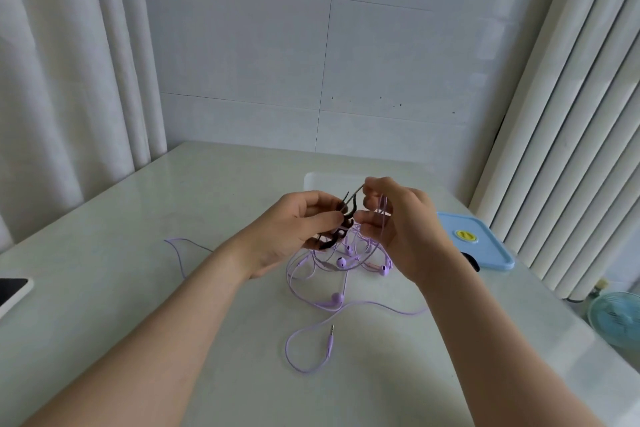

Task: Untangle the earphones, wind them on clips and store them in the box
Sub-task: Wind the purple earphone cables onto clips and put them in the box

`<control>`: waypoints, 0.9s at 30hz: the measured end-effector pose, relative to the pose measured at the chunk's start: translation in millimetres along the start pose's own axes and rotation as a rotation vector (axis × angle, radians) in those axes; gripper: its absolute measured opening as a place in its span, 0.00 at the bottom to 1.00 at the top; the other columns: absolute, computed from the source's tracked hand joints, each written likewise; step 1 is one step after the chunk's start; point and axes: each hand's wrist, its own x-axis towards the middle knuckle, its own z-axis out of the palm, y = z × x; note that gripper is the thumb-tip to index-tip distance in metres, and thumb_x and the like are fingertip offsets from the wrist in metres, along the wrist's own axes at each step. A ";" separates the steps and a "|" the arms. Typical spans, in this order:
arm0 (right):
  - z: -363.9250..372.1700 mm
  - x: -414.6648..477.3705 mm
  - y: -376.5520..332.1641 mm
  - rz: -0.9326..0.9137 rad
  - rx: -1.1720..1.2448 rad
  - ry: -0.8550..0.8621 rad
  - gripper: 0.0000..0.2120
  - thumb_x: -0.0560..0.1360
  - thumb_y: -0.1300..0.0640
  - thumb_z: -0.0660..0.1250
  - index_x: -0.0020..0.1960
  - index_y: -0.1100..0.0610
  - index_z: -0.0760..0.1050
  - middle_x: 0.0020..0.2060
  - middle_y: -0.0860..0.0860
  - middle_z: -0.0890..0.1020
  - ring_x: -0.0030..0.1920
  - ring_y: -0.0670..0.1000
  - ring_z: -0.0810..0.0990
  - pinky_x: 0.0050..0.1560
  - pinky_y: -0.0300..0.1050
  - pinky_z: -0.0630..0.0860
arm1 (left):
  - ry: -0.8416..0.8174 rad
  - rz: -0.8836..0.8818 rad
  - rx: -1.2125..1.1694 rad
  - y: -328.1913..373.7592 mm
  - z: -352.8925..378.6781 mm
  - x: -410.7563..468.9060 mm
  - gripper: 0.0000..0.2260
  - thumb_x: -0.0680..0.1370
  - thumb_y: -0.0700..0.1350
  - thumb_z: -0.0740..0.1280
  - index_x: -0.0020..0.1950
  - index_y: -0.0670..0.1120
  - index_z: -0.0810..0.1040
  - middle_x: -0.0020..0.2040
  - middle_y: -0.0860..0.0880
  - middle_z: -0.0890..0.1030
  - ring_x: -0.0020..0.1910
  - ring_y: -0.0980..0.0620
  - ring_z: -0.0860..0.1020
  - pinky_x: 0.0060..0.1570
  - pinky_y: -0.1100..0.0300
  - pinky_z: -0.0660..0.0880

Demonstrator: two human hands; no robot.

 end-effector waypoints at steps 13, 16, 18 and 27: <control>-11.1 16.6 23.0 -0.303 -0.924 0.385 0.10 0.81 0.43 0.65 0.48 0.48 0.76 0.32 0.46 0.81 0.37 0.50 0.77 0.34 0.45 0.66 | 0.082 0.120 -0.223 3.6 2.4 -0.1 0.16 0.80 0.40 0.68 0.66 0.37 0.79 0.60 0.38 0.84 0.58 0.39 0.85 0.53 0.46 0.84; -8.0 16.7 27.5 -0.214 -1.088 0.305 0.10 0.81 0.44 0.61 0.49 0.47 0.77 0.36 0.48 0.83 0.41 0.54 0.79 0.36 0.45 0.68 | 0.175 0.133 -0.277 6.1 -2.4 1.4 0.19 0.78 0.44 0.69 0.67 0.38 0.79 0.61 0.40 0.85 0.59 0.41 0.85 0.53 0.48 0.84; -8.7 16.3 30.5 -0.159 -1.189 0.225 0.11 0.80 0.48 0.59 0.49 0.46 0.80 0.38 0.49 0.84 0.43 0.57 0.81 0.38 0.46 0.72 | 0.264 0.125 -0.315 6.7 -6.2 3.3 0.16 0.81 0.45 0.69 0.66 0.40 0.81 0.59 0.43 0.86 0.58 0.44 0.85 0.51 0.53 0.83; 14.4 -10.1 22.9 -0.251 -1.157 -0.361 0.09 0.73 0.53 0.69 0.38 0.46 0.86 0.24 0.47 0.76 0.28 0.47 0.70 0.36 0.45 0.72 | 0.651 0.025 -0.533 -7.2 -27.0 10.5 0.13 0.84 0.42 0.69 0.64 0.35 0.79 0.56 0.39 0.86 0.53 0.42 0.87 0.56 0.47 0.84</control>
